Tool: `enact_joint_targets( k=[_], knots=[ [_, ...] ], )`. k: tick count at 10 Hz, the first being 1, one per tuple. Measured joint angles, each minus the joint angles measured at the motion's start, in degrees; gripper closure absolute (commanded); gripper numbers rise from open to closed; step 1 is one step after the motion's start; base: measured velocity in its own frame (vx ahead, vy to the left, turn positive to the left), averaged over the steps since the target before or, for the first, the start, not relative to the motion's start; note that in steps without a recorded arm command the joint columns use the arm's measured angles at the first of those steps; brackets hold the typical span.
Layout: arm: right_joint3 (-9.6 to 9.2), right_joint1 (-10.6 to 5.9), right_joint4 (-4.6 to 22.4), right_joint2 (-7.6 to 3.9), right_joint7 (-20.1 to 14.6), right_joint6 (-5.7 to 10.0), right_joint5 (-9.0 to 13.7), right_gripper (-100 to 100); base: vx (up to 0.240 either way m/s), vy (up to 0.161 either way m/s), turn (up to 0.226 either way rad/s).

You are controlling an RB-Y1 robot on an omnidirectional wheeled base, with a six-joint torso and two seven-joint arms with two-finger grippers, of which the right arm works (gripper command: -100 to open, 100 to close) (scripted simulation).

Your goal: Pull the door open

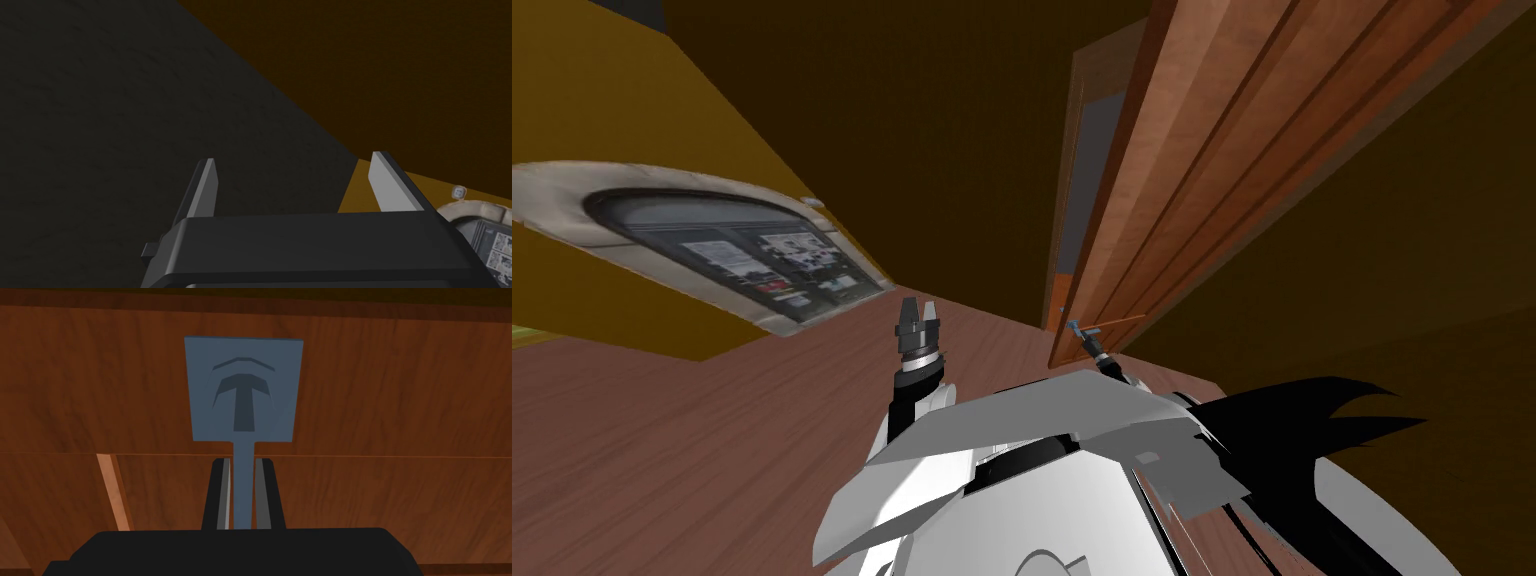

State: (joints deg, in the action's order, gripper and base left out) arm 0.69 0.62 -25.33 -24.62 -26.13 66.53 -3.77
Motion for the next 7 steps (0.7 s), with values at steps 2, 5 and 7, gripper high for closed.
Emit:
enact_joint_targets(
  k=[2, 5, 7],
  knots=[
    [-0.12, 1.15, -0.9, -0.21, -0.3, 0.32, -0.2, 100, -0.136, -0.076, 0.168],
    [-0.38, 2.49, 0.1, -0.96, -1.2, 3.61, -0.7, 100, -0.198, -0.090, 0.162],
    [-0.54, 4.54, -1.1, -1.34, -1.6, 4.68, -1.0, 100, -0.153, -0.049, 0.079]
  ],
)
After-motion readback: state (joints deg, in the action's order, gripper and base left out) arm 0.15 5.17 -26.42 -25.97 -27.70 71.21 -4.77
